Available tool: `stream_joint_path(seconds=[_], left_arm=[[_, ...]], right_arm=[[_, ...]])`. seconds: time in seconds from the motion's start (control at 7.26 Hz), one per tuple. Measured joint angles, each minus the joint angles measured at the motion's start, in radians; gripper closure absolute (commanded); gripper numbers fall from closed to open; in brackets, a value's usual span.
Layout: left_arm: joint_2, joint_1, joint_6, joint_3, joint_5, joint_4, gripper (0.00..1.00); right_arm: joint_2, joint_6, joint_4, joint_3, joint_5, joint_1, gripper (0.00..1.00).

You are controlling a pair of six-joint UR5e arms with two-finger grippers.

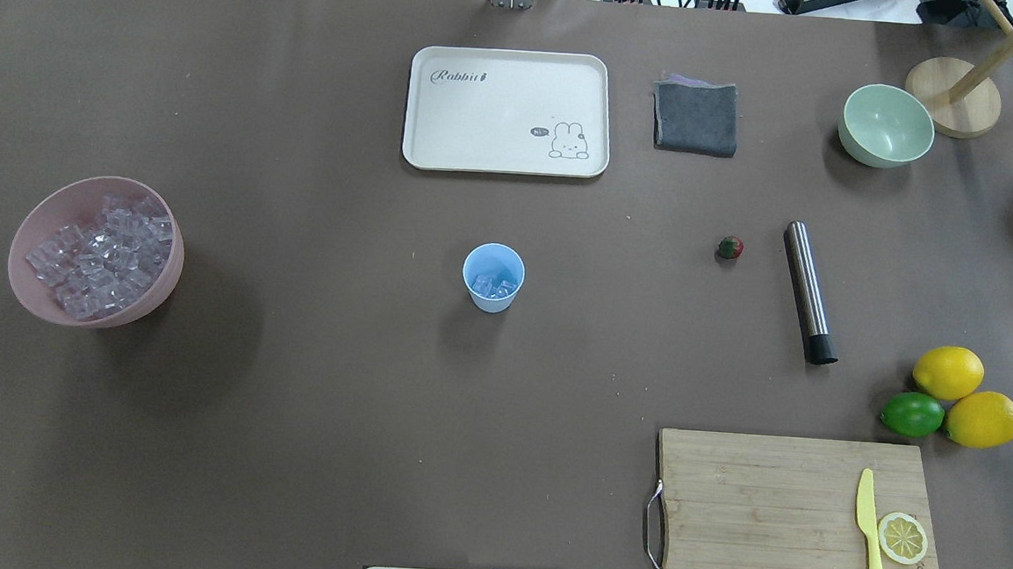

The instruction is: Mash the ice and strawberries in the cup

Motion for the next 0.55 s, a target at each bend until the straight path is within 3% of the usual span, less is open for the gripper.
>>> stream_joint_path(seconds=[0.55], left_arm=[[0.035,-0.032,0.001,0.023,-0.028,-0.012,0.02]], right_arm=[[0.290,0.227,-0.241,-0.009,-0.151,-0.246,0.00]])
